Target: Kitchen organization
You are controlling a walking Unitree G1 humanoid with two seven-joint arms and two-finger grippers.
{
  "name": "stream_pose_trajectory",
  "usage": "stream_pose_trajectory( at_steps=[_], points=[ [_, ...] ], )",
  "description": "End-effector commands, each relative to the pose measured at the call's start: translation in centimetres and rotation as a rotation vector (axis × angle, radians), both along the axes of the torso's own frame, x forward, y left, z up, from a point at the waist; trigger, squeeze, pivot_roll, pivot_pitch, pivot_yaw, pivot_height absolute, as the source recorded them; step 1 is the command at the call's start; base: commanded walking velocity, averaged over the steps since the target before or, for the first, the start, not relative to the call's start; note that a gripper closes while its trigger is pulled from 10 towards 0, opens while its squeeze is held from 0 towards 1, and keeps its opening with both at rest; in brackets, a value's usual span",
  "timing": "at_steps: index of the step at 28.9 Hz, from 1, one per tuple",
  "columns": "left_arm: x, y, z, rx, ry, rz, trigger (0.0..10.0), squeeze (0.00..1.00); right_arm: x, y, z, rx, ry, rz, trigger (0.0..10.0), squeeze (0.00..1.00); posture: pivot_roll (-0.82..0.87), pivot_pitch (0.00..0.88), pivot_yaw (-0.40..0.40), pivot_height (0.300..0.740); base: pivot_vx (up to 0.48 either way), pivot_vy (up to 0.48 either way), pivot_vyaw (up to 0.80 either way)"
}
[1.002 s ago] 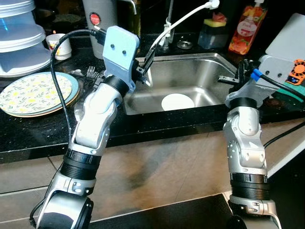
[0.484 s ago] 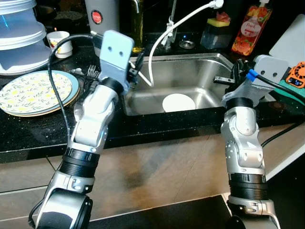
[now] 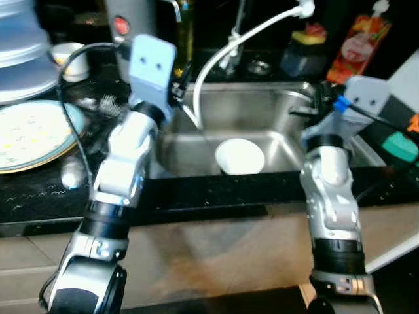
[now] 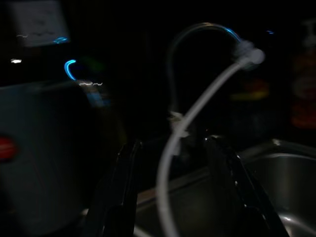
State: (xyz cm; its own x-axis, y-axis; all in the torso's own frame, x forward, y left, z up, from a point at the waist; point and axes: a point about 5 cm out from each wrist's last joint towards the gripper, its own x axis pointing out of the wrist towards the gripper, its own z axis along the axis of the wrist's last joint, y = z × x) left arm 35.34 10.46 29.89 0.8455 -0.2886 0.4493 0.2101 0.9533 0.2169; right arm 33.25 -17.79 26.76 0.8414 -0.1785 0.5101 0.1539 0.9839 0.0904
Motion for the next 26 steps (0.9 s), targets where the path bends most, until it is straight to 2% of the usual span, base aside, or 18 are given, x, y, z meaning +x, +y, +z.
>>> stream_pose_trajectory(
  at_steps=[1, 14, 17, 20, 22, 23, 24, 25, 26],
  points=[
    [0.0, -0.4, -0.1, -0.006, 0.007, -0.016, 10.0, 0.00, -0.1, -0.4, -0.2, 0.014, 0.007, -0.009, 10.0, 0.00, 0.08, 0.052, -0.022, 0.740, 0.000, 0.000, 0.00],
    [0.0, -0.4, 0.0, -0.003, 0.000, -0.017, 10.0, 0.00, 0.0, -0.3, -0.2, 0.013, 0.009, -0.006, 10.0, 0.00, 0.08, 0.058, -0.020, 0.740, 0.000, 0.000, 0.00],
    [0.1, -0.3, -0.2, 0.011, 0.031, 0.001, 10.0, 0.00, 0.0, -0.3, -0.2, 0.006, 0.011, 0.002, 10.0, 0.00, 0.08, 0.058, -0.020, 0.740, 0.000, 0.000, 0.00],
    [0.4, 0.2, -0.8, 0.036, 0.111, 0.046, 10.0, 0.00, 0.0, 0.3, -0.3, -0.035, 0.030, 0.061, 10.0, 0.00, 0.08, 0.059, -0.018, 0.740, 0.000, 0.000, 0.00],
    [0.9, 1.0, -1.6, 0.048, 0.216, 0.105, 10.0, 0.00, 0.1, 1.0, -0.5, -0.077, 0.055, 0.124, 10.0, 0.00, 0.09, 0.058, -0.017, 0.740, 0.000, 0.000, 0.00],
    [1.1, 1.7, -2.2, 0.021, 0.292, 0.142, 10.0, 0.00, 0.2, 1.5, -0.7, -0.093, 0.081, 0.181, 10.0, 0.00, 0.09, 0.058, -0.017, 0.740, 0.000, 0.000, 0.00],
    [1.1, 1.7, -2.2, 0.021, 0.292, 0.142, 10.0, 0.00, 0.2, 1.5, -0.7, -0.093, 0.081, 0.181, 10.0, 0.00, 0.09, 0.058, -0.017, 0.740, 0.000, 0.000, 0.00],
    [1.3, 2.6, -2.8, -0.023, 0.377, 0.176, 10.0, 0.00, 0.2, 2.1, -0.8, -0.110, 0.094, 0.244, 10.0, 0.00, 0.09, 0.058, -0.017, 0.740, 0.000, 0.000, 0.00],
    [1.3, 3.5, -3.3, -0.034, 0.415, 0.220, 10.0, 0.00, 0.1, 2.4, -0.8, -0.111, 0.104, 0.291, 10.0, 0.00, 0.10, 0.057, -0.022, 0.740, 0.000, 0.000, 0.00]
  ],
)
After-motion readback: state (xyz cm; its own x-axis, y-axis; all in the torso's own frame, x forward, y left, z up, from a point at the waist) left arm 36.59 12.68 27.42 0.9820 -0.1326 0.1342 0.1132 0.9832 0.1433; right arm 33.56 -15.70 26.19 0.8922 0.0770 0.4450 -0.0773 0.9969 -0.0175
